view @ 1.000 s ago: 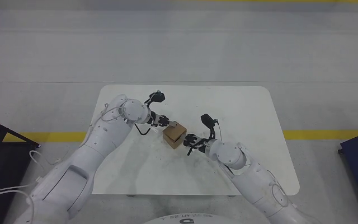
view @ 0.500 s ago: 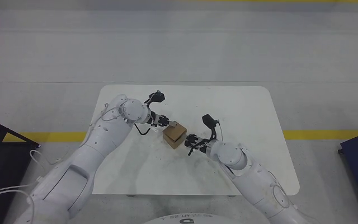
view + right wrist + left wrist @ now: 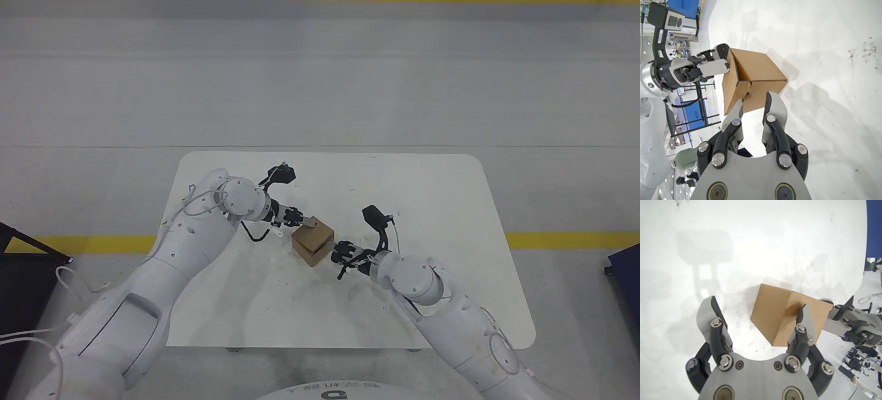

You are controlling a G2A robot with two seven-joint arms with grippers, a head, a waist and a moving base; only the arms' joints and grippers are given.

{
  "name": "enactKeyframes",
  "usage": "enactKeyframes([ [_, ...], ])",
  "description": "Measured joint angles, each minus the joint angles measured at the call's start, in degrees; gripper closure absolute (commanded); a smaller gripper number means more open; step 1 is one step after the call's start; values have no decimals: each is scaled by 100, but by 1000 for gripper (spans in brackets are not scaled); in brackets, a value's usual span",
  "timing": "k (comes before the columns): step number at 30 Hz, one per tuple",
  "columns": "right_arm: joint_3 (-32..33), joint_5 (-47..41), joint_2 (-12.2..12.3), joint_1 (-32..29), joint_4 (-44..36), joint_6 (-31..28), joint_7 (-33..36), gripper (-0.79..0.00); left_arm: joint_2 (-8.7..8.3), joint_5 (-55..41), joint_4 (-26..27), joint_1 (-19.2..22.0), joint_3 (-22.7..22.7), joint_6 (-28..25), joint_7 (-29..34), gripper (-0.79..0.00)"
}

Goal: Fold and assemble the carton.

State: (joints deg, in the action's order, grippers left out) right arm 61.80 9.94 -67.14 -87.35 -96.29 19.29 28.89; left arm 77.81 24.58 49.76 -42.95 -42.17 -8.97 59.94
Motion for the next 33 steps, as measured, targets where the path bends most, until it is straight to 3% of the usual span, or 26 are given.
enactKeyframes([
  [33,25,-241,-29,129,143,100,10,-323,-39,177,233,-114,-97,113,27,-727],
])
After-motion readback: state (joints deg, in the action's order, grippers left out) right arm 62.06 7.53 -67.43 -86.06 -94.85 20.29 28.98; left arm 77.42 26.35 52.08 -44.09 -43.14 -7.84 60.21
